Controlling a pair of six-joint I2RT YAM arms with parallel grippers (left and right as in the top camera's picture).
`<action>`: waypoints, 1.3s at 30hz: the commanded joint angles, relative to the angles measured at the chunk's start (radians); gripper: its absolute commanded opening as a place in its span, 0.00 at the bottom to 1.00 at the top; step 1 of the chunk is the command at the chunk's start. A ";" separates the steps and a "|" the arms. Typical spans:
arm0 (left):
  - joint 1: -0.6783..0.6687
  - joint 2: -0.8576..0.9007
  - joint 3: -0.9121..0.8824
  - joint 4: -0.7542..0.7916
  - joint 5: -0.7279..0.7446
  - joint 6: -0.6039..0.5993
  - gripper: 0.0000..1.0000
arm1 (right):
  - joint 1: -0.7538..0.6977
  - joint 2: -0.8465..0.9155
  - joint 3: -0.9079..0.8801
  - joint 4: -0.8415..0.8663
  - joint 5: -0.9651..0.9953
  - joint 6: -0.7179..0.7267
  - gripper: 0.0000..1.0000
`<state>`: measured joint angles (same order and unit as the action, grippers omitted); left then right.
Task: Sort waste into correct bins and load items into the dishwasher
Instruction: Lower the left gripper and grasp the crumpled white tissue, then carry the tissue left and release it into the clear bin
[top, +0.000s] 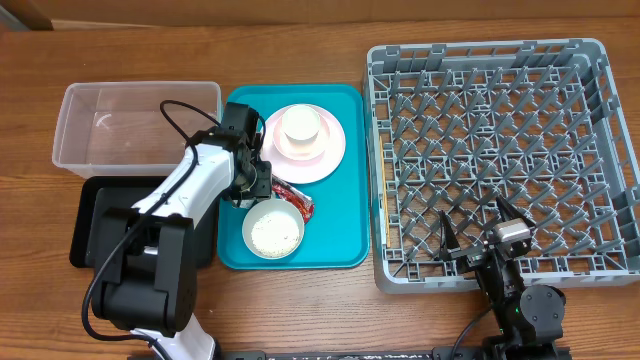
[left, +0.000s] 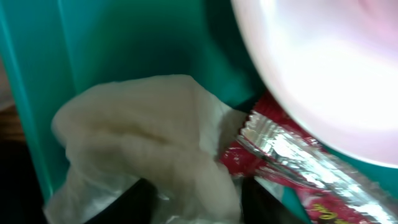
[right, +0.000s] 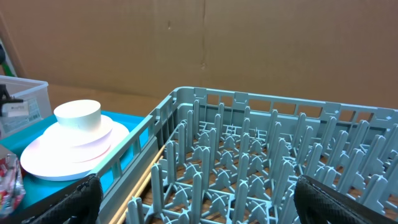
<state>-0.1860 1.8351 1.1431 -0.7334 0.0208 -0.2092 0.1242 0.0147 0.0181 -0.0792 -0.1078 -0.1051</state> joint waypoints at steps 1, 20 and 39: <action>-0.005 0.011 -0.026 0.009 -0.009 -0.008 0.27 | -0.004 -0.011 -0.010 0.005 -0.006 0.000 1.00; -0.005 -0.037 0.429 -0.348 -0.028 -0.009 0.04 | -0.004 -0.012 -0.010 0.006 -0.006 0.000 1.00; 0.029 -0.034 0.539 -0.299 -0.564 -0.051 0.04 | -0.004 -0.012 -0.010 0.005 -0.006 0.000 1.00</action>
<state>-0.1822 1.8198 1.6653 -1.0435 -0.4576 -0.2115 0.1242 0.0147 0.0181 -0.0792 -0.1078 -0.1047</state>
